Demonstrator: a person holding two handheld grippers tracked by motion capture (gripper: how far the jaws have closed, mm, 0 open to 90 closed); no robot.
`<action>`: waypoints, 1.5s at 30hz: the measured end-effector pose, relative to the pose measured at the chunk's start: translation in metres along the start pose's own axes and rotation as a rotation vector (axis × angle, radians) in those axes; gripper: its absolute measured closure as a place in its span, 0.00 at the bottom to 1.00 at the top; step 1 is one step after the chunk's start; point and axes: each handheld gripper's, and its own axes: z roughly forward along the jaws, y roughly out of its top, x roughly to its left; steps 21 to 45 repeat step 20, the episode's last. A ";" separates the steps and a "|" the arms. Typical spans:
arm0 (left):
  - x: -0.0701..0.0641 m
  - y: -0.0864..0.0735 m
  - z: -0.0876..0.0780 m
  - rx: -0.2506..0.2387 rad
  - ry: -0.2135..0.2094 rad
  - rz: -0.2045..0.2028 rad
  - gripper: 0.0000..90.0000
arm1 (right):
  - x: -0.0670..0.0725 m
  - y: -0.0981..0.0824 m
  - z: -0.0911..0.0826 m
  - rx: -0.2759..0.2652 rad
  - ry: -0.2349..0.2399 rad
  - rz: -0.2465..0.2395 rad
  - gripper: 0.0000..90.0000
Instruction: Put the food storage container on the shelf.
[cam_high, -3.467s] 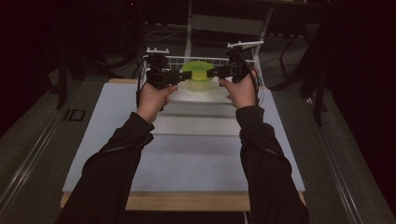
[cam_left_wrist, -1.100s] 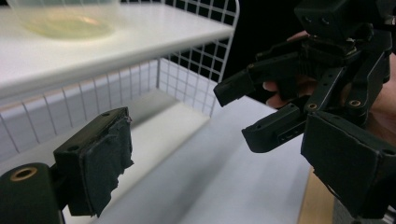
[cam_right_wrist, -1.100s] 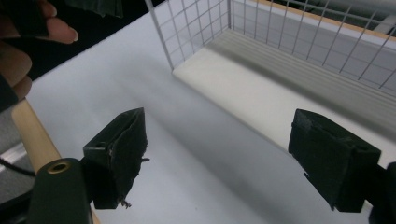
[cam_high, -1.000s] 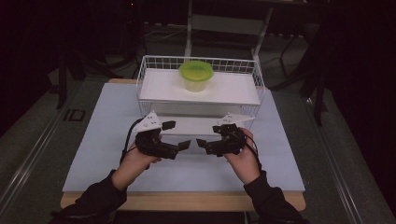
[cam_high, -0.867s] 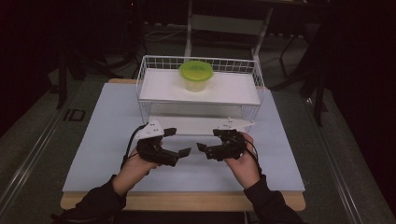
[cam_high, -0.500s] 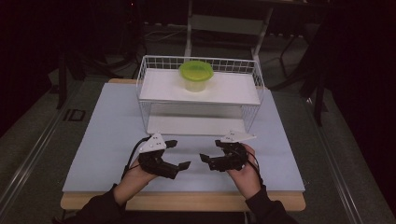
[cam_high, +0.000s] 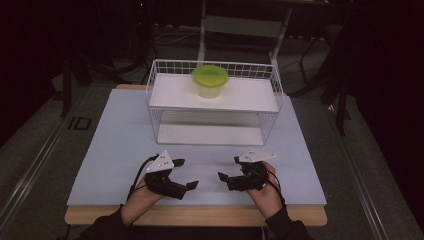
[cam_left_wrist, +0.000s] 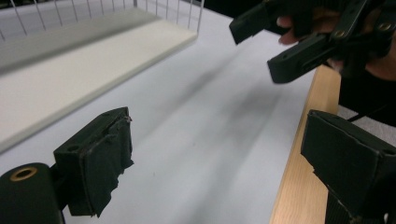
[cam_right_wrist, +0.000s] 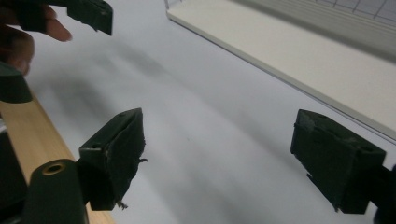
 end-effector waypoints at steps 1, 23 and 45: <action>0.000 -0.002 0.001 0.014 0.007 0.018 0.11 | -0.001 -0.001 0.001 0.004 -0.009 -0.011 0.19; -0.004 -0.009 0.007 0.030 0.018 0.046 0.11 | -0.005 -0.010 0.020 0.065 -0.028 -0.039 0.17; -0.004 -0.009 0.007 0.030 0.018 0.046 0.11 | -0.005 -0.010 0.020 0.065 -0.028 -0.039 0.17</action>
